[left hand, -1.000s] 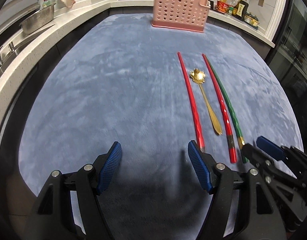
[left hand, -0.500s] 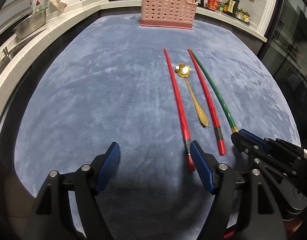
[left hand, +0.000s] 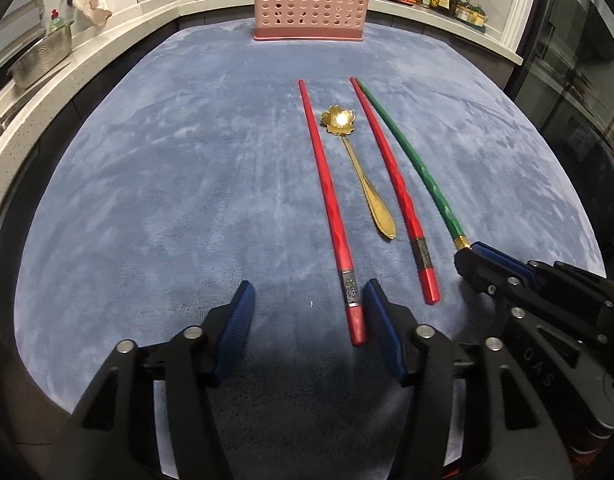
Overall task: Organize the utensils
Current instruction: 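Grasp a red chopstick with the left tool while the right tool grasps the green chopstick, then lift and carry the red and green chopsticks in both tools to the holder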
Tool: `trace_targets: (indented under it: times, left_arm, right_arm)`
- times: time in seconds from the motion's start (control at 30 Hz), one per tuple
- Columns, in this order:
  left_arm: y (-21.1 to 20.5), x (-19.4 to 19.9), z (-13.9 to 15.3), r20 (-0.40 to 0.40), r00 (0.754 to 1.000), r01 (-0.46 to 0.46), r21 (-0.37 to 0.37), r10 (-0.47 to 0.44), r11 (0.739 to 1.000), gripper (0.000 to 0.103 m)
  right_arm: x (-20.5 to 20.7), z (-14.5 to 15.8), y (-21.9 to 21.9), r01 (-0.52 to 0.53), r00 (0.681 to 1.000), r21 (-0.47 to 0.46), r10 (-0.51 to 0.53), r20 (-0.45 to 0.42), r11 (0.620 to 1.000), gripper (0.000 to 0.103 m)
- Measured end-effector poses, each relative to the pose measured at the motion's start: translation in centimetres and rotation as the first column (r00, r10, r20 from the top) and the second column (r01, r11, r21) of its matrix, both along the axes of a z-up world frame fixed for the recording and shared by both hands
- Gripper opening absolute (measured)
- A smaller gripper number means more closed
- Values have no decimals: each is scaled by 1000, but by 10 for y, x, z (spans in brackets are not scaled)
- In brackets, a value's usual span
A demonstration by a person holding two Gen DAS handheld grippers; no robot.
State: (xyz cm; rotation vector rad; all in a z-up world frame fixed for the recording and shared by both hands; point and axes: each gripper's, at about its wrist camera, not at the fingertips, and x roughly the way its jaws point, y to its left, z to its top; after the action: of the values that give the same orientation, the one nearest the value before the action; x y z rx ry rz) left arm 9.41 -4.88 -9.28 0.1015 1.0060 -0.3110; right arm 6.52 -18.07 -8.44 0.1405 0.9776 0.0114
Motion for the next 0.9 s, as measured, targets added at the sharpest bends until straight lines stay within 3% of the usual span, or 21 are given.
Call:
trace_targets:
  times: [0.4,0.9]
  left_arm:
    - [8,1,0,8,1000,-23,-32,23,999,12]
    - [12,0,7,15,999,-32,-42,33,999,8]
  right_arm:
    - [-1,0,0,1,1000,4,-1,1,1000,7]
    - [-2,3,-4,19,1000,20,-19,2,1000,7]
